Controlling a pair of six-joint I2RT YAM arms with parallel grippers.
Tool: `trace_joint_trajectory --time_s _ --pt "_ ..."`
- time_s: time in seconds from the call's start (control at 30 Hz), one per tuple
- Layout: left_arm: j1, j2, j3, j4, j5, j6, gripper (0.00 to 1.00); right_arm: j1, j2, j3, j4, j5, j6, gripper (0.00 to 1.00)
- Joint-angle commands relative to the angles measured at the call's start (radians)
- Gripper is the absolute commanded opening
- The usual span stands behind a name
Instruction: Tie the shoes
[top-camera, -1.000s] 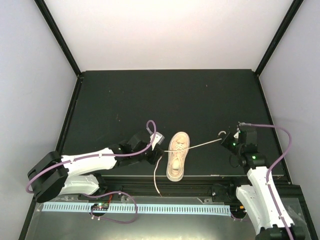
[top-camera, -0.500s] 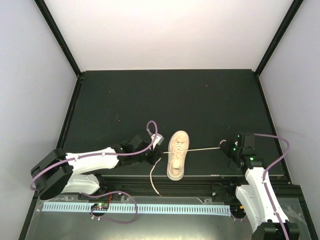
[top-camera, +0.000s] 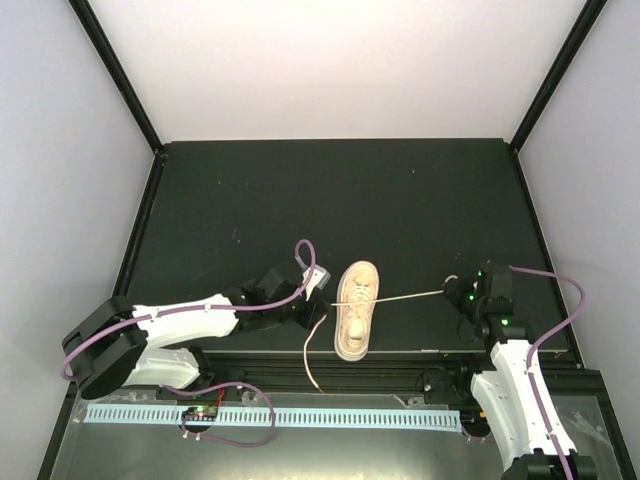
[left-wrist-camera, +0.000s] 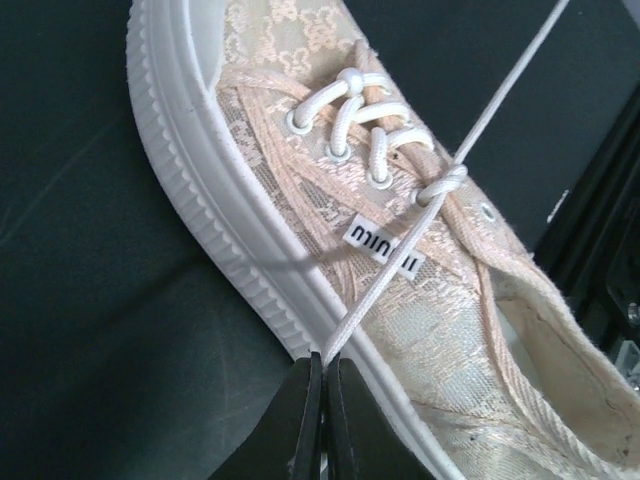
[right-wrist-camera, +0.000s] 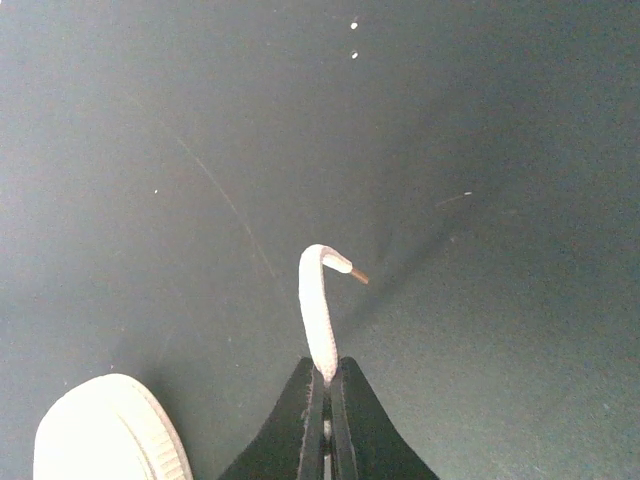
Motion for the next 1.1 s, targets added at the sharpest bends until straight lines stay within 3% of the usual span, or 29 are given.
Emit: trace_joint_trajectory --time_s 0.0,0.3,0.5,0.7,0.87,0.97,1.07 --pt "0.009 -0.014 0.03 0.077 0.063 0.024 0.01 -0.018 0.032 0.009 0.081 0.047 -0.013 0.02" --pt "-0.003 0.099 0.129 0.223 0.147 0.033 0.02 -0.019 0.061 0.018 0.12 -0.054 -0.099 0.02" --pt "-0.02 0.2 0.207 0.235 0.173 0.044 0.02 -0.016 0.077 0.035 0.147 -0.105 -0.164 0.02" --pt "-0.02 0.193 0.199 0.221 0.156 0.052 0.01 0.004 0.227 0.074 0.263 -0.19 -0.178 0.02" --pt "-0.021 0.17 0.187 0.209 0.142 0.057 0.02 0.199 0.53 0.261 0.364 -0.172 -0.169 0.02" --pt "-0.021 0.156 0.179 0.203 0.127 0.055 0.02 0.37 0.737 0.491 0.308 -0.216 -0.216 0.02" --pt "-0.021 0.136 0.167 0.206 0.109 0.051 0.02 0.523 0.845 0.688 0.236 -0.322 -0.254 0.02"
